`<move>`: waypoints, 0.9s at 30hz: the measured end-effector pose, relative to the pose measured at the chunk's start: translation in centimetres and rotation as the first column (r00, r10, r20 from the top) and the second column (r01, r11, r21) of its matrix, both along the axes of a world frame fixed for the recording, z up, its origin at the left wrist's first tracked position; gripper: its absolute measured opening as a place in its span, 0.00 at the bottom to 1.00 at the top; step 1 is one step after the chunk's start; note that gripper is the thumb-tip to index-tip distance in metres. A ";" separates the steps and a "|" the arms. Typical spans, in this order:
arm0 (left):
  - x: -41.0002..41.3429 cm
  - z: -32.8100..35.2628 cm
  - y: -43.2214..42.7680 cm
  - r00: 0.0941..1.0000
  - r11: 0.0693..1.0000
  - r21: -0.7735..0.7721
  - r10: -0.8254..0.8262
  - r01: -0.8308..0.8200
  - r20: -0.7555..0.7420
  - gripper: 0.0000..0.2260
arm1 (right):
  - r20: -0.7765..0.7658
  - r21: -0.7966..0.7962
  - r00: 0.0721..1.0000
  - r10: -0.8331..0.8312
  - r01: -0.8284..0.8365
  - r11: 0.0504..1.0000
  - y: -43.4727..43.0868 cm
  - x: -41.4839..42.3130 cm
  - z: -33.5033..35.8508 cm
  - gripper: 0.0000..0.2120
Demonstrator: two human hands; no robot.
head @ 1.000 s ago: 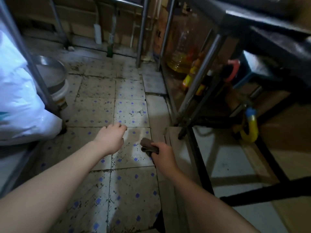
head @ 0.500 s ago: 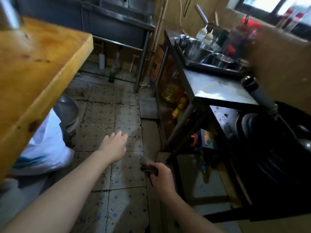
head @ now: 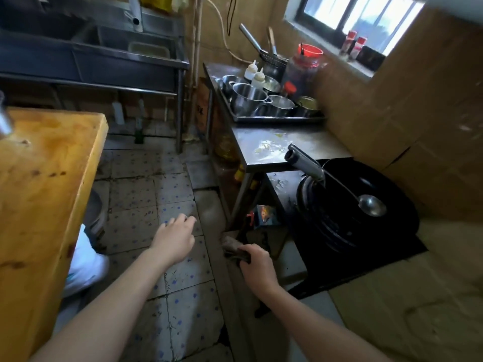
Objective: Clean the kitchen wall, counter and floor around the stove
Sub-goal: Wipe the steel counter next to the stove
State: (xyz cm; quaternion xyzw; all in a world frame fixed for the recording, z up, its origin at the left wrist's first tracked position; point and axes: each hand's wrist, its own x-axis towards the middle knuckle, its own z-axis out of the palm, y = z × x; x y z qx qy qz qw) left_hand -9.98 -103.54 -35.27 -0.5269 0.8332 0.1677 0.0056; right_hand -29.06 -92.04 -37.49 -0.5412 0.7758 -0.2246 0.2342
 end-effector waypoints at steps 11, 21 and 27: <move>-9.3 4.3 2.9 0.967 0.965 0.050 -0.256 0.256 -0.004 0.18 | 0.053 -0.094 0.942 -0.333 0.336 0.937 6.3 -6.8 5.6 0.16; -15.9 4.6 1.7 0.873 0.874 0.031 -0.485 0.484 0.045 0.18 | 0.017 -0.062 0.791 -0.611 0.611 0.789 10.2 -11.5 5.3 0.17; -18.3 3.9 1.2 0.813 0.814 0.003 -0.580 0.580 0.061 0.16 | 0.042 -0.032 0.704 -0.709 0.711 0.703 11.5 -14.4 4.7 0.18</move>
